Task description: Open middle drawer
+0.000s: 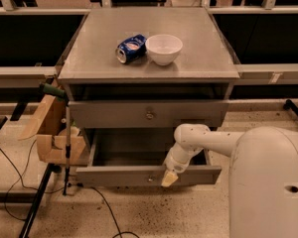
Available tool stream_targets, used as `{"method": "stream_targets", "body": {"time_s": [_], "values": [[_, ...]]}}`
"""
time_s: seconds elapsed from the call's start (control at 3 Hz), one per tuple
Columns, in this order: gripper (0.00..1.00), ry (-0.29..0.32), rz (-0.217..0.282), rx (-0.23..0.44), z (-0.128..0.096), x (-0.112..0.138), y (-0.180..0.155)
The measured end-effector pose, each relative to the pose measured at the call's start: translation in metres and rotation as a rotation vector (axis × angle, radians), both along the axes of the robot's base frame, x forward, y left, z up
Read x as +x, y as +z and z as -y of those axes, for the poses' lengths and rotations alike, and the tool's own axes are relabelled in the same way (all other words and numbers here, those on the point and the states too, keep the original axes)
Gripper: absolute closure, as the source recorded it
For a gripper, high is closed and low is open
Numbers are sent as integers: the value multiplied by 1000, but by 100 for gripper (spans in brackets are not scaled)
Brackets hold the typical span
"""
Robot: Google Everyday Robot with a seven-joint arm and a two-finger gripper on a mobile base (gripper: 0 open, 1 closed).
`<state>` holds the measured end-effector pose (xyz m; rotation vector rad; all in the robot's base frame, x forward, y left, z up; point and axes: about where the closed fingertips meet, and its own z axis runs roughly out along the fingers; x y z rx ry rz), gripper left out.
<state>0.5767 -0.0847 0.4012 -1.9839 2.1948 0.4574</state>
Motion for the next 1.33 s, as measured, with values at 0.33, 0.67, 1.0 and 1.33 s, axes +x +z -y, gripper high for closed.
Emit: {"method": "stream_targets", "body": {"time_s": [0.33, 0.67, 1.0, 1.33], "values": [[0, 0, 0, 0, 0, 0, 2], [1, 12, -23, 1, -2, -19, 2], [25, 12, -22, 1, -2, -17, 3], [48, 12, -22, 1, -2, -12, 4]]}}
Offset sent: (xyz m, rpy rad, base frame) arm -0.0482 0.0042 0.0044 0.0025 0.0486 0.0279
